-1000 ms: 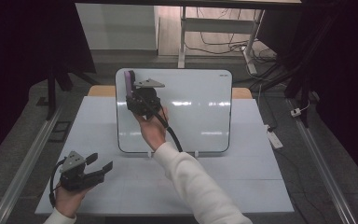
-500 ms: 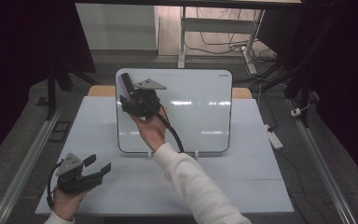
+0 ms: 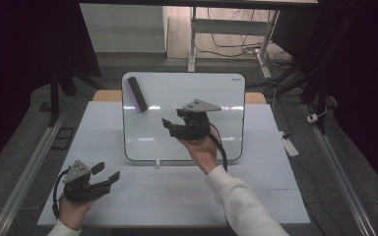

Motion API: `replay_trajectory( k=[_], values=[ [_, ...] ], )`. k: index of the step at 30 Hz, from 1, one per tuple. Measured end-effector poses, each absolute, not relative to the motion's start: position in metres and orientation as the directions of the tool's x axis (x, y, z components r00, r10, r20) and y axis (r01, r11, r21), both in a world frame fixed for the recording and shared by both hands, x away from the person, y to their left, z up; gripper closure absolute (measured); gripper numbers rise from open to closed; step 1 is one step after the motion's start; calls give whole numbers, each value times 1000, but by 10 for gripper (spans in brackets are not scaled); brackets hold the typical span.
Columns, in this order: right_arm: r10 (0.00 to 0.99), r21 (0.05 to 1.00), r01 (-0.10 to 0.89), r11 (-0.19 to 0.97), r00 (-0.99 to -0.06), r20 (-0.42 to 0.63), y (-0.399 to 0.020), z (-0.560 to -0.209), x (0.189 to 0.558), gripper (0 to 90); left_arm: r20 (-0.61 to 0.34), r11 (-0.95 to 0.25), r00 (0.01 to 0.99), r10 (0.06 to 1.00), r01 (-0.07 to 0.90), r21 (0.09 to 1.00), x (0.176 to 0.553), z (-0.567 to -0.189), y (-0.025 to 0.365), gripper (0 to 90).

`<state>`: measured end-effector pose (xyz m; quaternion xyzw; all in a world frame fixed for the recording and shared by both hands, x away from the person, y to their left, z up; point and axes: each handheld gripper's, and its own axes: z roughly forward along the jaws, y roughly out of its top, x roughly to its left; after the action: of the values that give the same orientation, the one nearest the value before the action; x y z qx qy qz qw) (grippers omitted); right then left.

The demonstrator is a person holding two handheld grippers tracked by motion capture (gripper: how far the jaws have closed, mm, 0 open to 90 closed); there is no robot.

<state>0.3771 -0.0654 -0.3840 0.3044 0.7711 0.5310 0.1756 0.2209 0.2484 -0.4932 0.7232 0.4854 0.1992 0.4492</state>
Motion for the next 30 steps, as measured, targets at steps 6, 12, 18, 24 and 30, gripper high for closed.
replay_trajectory(
  k=[6,12,18,24,30],
  values=[
    [637,918,296,263,-768,65,-114,-403,360,369,-145,-137,464,874,521,843,222,-494,246,327],
    [646,915,305,266,-760,66,-173,-427,336,365,-143,-147,481,865,515,844,222,-494,245,326],
    [671,904,324,279,-739,58,-230,-453,317,364,-135,-160,498,857,506,847,223,-494,244,316],
    [708,895,342,285,-705,44,-275,-472,307,365,-133,-161,498,857,504,848,224,-494,242,316],
    [711,891,339,303,-702,25,-291,-482,306,365,-130,-168,505,853,502,849,226,-494,242,316]
  ],
)
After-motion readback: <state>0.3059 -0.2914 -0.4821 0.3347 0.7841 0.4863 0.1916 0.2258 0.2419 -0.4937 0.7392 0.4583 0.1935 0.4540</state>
